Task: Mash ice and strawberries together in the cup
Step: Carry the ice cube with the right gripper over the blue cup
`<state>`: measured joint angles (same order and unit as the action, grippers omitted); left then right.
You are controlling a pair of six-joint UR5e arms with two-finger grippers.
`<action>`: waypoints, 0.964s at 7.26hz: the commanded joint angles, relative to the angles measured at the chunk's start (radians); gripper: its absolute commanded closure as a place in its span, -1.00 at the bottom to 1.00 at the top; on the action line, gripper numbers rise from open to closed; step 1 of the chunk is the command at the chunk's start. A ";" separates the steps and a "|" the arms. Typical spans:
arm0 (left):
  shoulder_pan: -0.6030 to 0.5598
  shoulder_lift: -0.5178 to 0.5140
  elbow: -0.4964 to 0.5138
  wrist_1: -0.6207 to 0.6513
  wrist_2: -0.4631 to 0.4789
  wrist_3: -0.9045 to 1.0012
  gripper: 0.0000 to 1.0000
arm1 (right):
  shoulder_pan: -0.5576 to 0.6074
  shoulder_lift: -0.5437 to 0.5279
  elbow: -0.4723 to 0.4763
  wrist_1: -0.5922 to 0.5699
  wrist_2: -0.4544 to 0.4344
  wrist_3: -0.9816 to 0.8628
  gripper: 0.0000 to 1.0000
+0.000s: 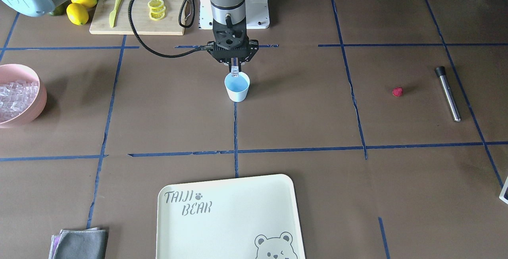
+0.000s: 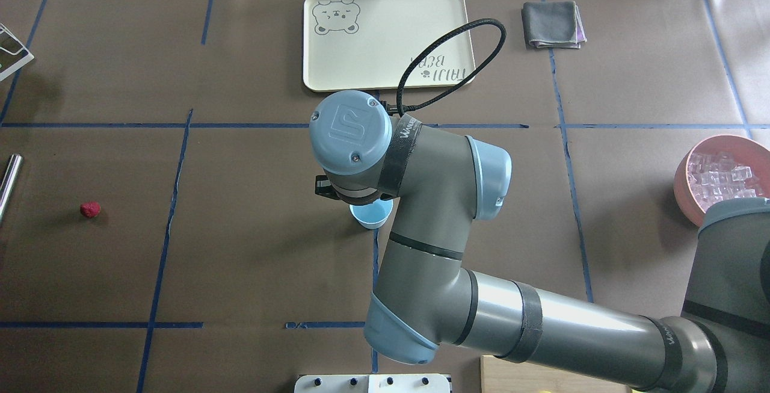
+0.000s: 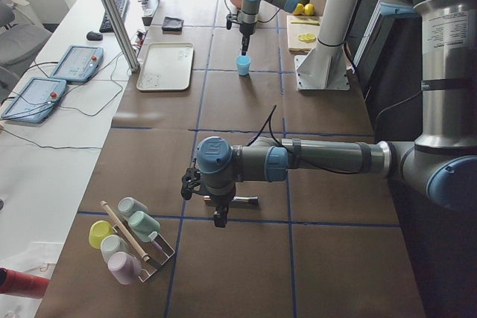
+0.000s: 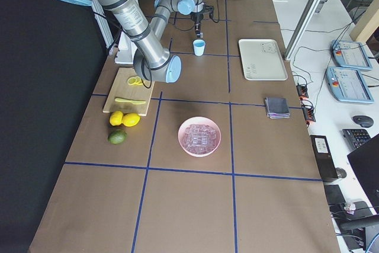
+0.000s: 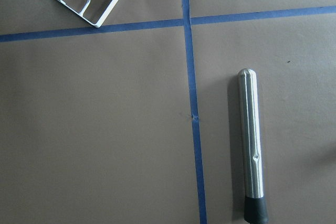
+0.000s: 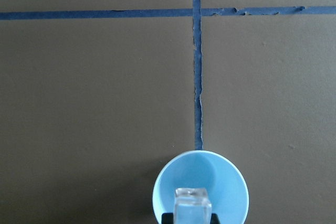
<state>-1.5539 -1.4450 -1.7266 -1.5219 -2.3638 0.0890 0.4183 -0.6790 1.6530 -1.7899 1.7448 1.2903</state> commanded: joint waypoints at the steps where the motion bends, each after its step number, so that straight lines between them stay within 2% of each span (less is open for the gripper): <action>1: 0.000 0.000 -0.001 0.000 0.000 0.000 -1.00 | -0.012 -0.014 -0.016 -0.002 -0.007 -0.003 0.95; 2: 0.000 0.000 -0.001 0.000 0.000 0.000 -1.00 | -0.012 -0.025 -0.009 -0.003 -0.007 -0.003 0.89; 3: 0.000 0.000 -0.001 0.000 0.000 -0.002 -1.00 | -0.013 -0.030 -0.009 -0.003 -0.010 -0.003 -0.65; 4: 0.000 0.000 -0.001 0.000 0.000 0.000 -1.00 | -0.015 -0.031 0.004 -0.003 -0.010 -0.003 -0.98; 6: 0.000 0.000 -0.001 -0.001 0.000 0.000 -1.00 | -0.015 -0.030 0.007 -0.003 -0.008 -0.005 -0.99; 7: 0.000 0.000 -0.001 -0.001 0.000 0.000 -1.00 | -0.009 -0.040 0.039 -0.003 -0.002 -0.015 -0.99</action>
<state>-1.5539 -1.4450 -1.7273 -1.5230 -2.3639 0.0889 0.4049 -0.7115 1.6653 -1.7928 1.7373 1.2836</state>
